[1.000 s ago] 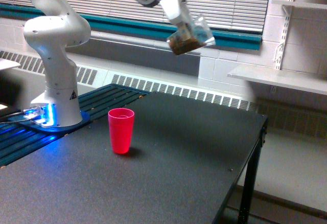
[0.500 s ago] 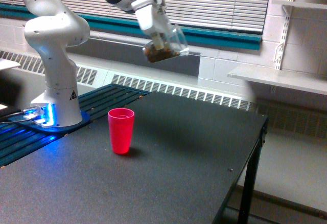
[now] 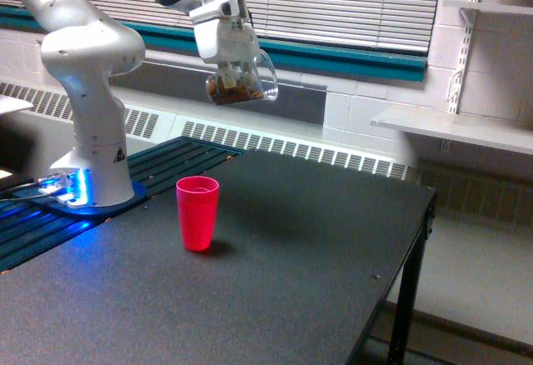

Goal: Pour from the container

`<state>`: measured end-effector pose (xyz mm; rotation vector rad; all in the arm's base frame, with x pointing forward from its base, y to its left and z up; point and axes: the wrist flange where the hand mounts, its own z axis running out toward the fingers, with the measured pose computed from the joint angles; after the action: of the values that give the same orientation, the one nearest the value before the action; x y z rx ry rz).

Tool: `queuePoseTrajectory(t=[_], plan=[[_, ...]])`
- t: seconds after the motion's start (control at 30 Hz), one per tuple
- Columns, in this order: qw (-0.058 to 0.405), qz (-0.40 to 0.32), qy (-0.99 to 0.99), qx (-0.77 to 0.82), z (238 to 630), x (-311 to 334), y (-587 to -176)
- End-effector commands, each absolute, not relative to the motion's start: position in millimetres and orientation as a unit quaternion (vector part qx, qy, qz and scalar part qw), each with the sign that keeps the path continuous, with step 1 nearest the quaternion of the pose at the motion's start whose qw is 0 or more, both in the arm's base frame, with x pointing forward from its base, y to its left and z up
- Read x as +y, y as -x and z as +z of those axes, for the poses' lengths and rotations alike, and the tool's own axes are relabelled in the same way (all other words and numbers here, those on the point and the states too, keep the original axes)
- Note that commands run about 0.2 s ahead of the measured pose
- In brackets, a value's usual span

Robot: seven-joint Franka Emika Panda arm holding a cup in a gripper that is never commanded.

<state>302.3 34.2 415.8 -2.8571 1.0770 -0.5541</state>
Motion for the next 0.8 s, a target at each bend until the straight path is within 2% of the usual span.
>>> queuePoseTrajectory(t=[0.03,0.8], plan=[[0.017,-0.151,0.918,0.365,402.8,29.3,-289.5],[0.010,-0.125,0.891,0.437,404.5,-7.4,-272.2]])
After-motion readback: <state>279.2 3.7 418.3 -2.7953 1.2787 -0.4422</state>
